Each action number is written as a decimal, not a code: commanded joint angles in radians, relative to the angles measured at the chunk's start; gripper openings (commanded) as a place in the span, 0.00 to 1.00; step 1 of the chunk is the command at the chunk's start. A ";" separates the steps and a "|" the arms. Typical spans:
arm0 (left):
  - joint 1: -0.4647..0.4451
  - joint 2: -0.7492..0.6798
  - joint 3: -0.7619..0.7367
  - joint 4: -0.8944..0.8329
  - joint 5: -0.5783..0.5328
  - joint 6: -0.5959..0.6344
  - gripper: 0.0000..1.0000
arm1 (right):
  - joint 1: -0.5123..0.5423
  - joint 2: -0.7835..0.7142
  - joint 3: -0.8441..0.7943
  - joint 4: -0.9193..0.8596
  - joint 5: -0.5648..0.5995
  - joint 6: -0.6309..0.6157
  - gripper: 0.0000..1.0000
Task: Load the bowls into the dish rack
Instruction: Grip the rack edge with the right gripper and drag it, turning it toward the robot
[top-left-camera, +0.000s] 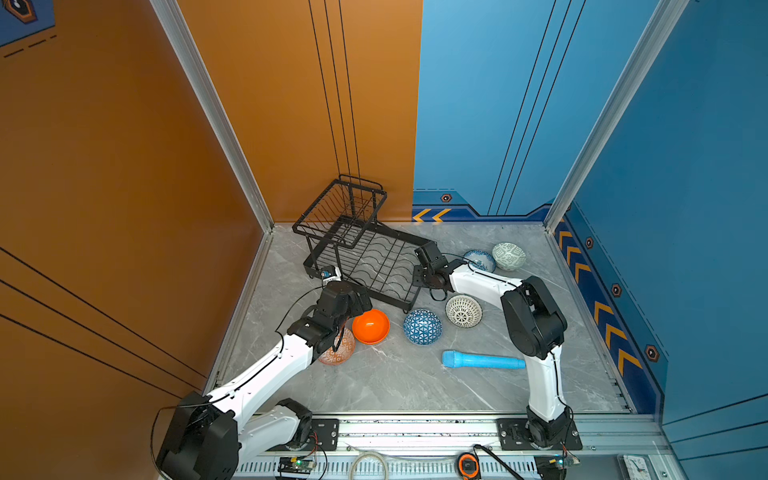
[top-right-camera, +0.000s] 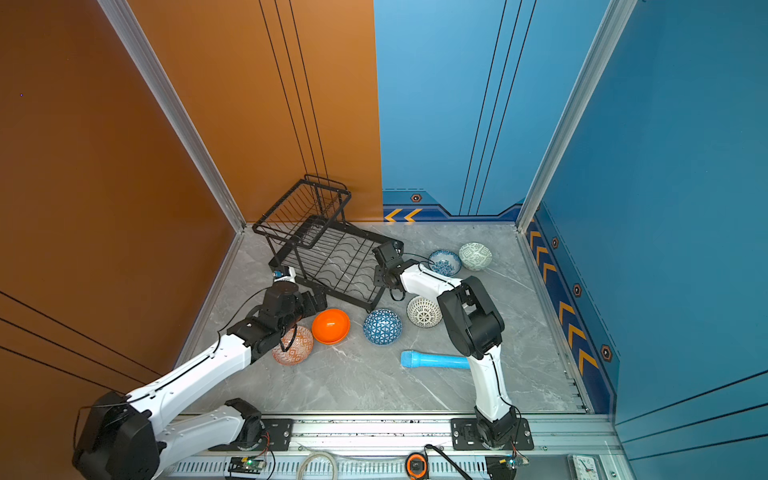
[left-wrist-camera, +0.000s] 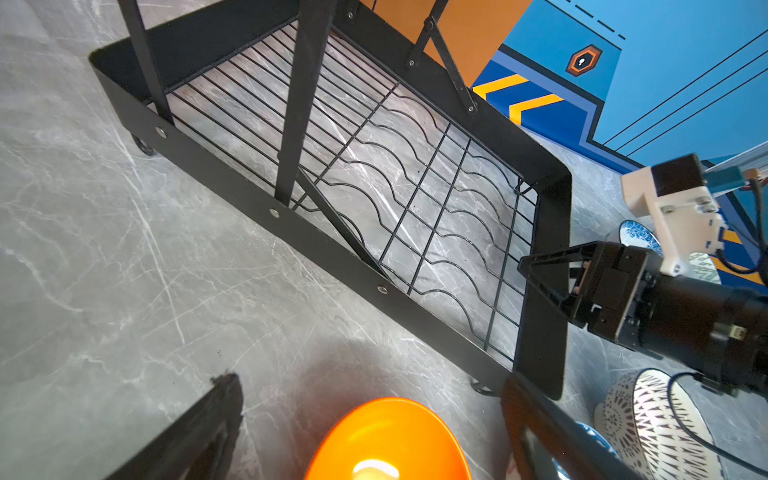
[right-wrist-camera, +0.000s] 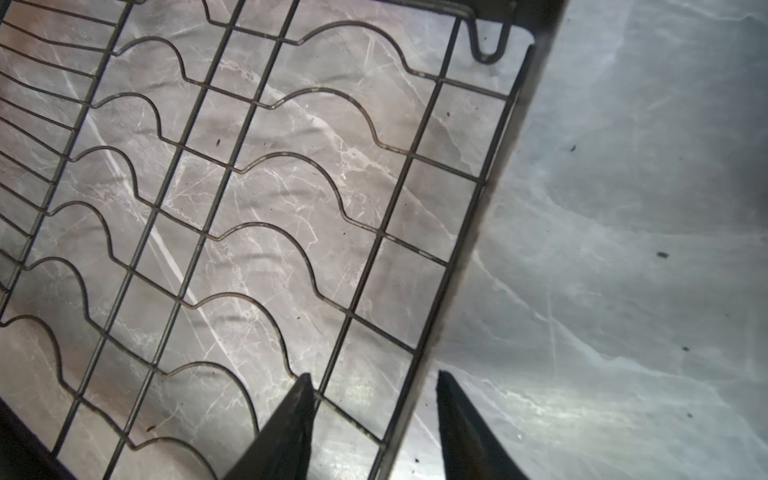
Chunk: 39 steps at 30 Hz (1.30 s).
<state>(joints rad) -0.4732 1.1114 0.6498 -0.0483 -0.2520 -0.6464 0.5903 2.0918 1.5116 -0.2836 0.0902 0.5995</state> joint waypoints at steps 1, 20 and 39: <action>0.000 0.005 0.009 -0.006 0.015 -0.018 0.98 | 0.008 0.027 0.028 -0.057 0.020 -0.027 0.45; 0.002 0.033 -0.017 -0.017 0.009 -0.090 0.98 | 0.025 0.084 0.135 -0.066 0.001 -0.143 0.11; 0.023 0.016 -0.026 -0.043 0.021 -0.089 0.98 | 0.049 0.158 0.253 -0.084 -0.019 -0.198 0.03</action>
<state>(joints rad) -0.4583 1.1400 0.6373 -0.0608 -0.2443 -0.7277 0.6098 2.2219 1.7210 -0.3843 0.1345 0.4587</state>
